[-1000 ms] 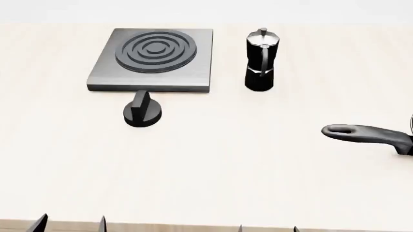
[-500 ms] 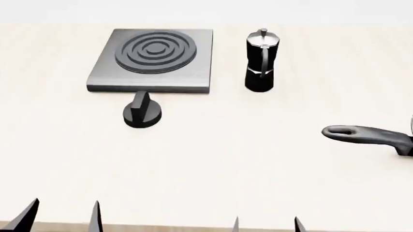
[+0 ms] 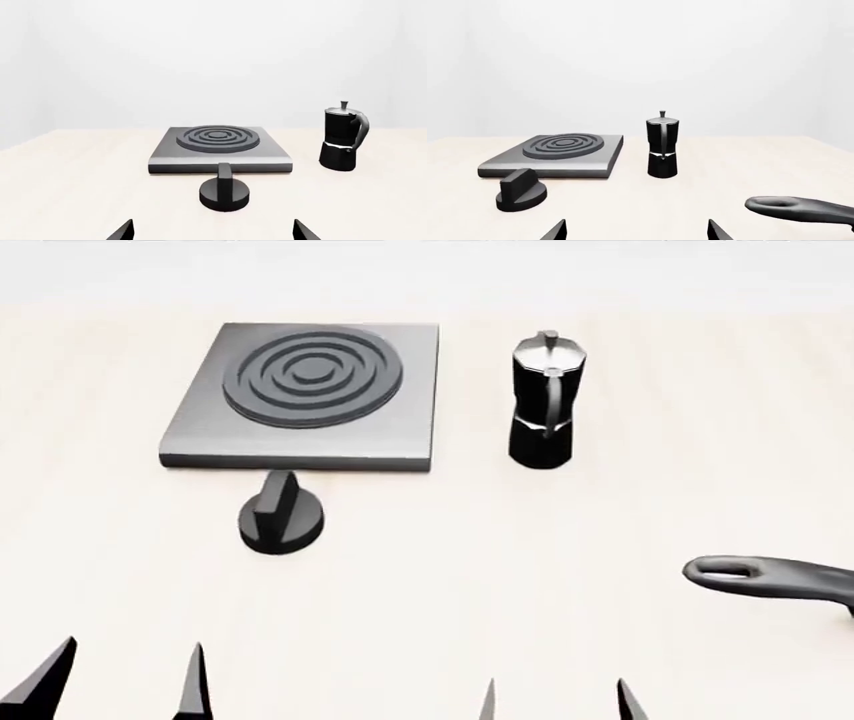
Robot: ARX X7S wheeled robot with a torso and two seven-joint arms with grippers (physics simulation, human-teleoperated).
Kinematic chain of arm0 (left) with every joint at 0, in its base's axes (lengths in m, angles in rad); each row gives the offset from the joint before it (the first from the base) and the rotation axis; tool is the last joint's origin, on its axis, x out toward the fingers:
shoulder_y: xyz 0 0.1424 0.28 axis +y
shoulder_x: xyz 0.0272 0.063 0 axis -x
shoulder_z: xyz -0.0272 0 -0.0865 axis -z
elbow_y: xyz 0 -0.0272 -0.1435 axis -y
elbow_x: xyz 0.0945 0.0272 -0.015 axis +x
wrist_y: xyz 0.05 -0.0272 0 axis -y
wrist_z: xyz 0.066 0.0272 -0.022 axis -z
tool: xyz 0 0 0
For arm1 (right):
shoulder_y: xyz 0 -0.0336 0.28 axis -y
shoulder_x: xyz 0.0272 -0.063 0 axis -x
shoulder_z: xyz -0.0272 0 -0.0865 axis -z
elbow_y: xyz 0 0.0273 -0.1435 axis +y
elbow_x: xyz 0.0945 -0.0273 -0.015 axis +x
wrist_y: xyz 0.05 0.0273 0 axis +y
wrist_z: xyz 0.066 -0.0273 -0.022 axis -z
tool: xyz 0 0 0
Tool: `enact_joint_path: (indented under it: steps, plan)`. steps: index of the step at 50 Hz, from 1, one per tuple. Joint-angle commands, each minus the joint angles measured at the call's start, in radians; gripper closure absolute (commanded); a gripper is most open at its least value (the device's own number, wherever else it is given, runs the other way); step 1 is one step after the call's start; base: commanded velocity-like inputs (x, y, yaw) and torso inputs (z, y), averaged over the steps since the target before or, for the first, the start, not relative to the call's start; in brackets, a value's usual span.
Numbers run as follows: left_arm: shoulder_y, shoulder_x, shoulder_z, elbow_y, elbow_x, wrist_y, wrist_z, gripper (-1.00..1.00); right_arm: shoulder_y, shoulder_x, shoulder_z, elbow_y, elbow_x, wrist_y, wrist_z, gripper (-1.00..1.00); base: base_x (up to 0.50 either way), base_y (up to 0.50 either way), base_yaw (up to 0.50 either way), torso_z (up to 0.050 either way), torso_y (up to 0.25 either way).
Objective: Put the moka pot on the stove.
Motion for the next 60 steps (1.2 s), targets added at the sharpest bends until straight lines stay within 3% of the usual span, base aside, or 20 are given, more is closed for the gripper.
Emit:
enact_joint_path:
  steps: [1, 60]
  plan:
    - [-0.006, -0.011, 0.01, -0.004, -0.009, 0.001, -0.012, -1.0, -0.002, 0.013, -0.009, -0.01, 0.005, 0.003, 0.016, -1.0, 0.31, 0.0, 0.0, 0.0, 0.0]
    - [-0.027, -0.055, 0.028, -0.045, -0.061, 0.017, -0.048, -1.0, 0.02, 0.046, -0.065, 0.066, 0.022, -0.038, 0.062, -1.0, 0.31, 0.0, 0.0, 0.0, 0.0]
